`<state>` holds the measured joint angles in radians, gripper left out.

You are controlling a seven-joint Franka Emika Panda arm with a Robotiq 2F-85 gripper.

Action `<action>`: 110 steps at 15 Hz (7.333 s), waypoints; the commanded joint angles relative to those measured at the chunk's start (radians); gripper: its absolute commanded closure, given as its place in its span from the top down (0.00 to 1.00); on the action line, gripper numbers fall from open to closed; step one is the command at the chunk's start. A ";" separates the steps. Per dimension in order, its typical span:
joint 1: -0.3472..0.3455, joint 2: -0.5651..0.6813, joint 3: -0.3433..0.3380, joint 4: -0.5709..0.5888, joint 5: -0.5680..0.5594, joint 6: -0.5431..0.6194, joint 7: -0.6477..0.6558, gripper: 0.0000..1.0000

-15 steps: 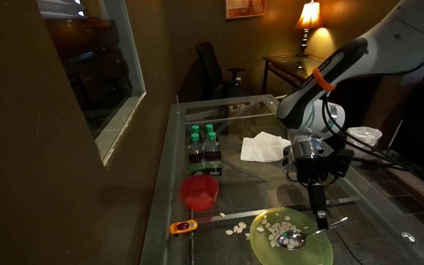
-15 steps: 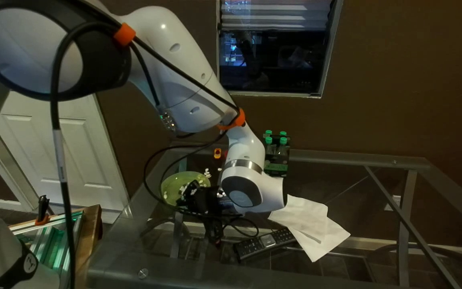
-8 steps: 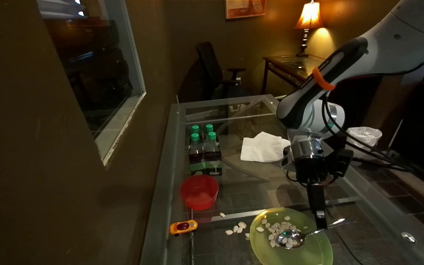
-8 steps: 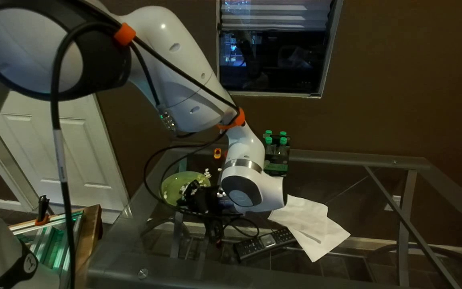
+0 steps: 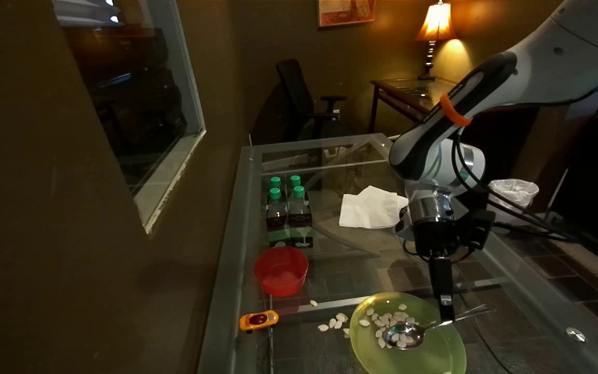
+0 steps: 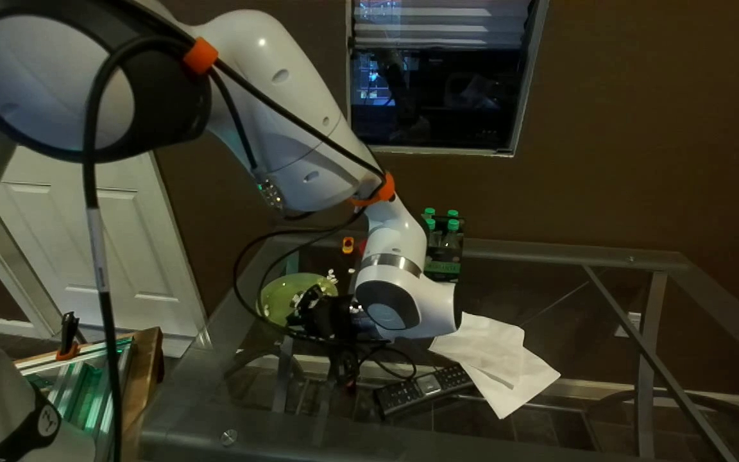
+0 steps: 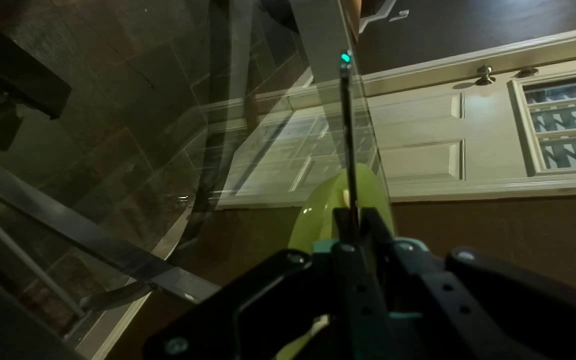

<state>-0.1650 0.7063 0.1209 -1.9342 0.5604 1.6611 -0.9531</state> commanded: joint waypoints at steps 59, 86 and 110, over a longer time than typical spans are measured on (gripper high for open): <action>0.225 -0.465 0.047 -0.424 -0.105 0.398 0.113 1.00; 0.291 -0.945 -0.009 -0.758 -0.547 0.648 -0.217 1.00; 0.623 -0.741 -0.311 -0.588 0.113 0.633 -1.673 1.00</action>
<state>0.4413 -0.1567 -0.1472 -2.6076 0.5751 2.3864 -2.4320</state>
